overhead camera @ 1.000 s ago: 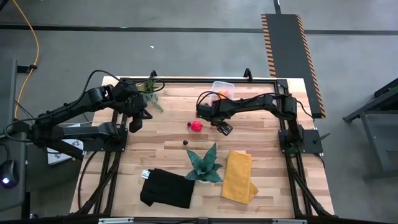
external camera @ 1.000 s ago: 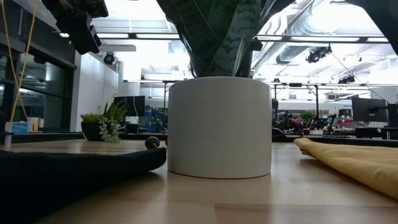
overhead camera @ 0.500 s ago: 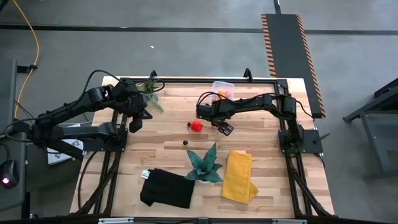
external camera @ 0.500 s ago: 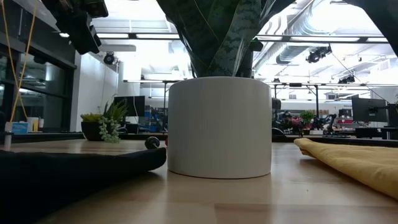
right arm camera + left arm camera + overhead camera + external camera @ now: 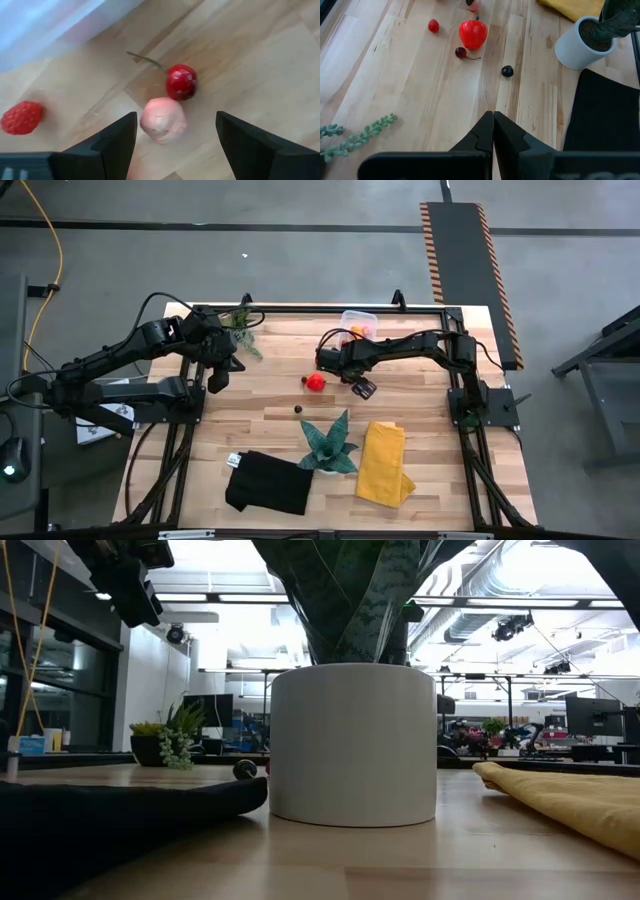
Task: Pick and placing Produce into tupperware
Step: Put the apricot into the transparent container
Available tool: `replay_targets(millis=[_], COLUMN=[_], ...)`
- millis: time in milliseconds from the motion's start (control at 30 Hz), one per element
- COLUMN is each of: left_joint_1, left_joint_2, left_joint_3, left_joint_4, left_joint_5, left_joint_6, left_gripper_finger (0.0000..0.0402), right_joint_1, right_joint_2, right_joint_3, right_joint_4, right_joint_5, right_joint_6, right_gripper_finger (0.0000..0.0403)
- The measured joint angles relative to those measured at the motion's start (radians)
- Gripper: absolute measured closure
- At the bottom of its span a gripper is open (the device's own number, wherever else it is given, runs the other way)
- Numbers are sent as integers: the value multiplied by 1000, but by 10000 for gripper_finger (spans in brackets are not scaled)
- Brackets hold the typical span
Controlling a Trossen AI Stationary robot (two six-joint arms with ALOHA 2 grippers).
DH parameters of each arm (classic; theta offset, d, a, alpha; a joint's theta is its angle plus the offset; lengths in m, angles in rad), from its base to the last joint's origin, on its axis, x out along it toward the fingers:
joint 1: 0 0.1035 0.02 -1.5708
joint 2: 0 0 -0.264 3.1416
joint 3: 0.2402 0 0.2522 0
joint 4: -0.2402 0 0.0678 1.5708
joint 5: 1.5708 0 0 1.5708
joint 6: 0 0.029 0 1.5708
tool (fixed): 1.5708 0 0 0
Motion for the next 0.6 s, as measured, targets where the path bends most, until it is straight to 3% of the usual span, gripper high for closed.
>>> replay_targets(millis=[600], left_joint_1=[0], left_joint_2=[0], left_joint_3=[0], left_joint_4=[1], left_joint_5=[0], left_joint_6=[0], left_gripper_finger=[401], right_joint_1=[2], right_joint_2=[0], right_joint_3=[0], right_joint_4=[-2], right_joint_5=[-51], right_joint_6=[12], right_gripper_finger=[153])
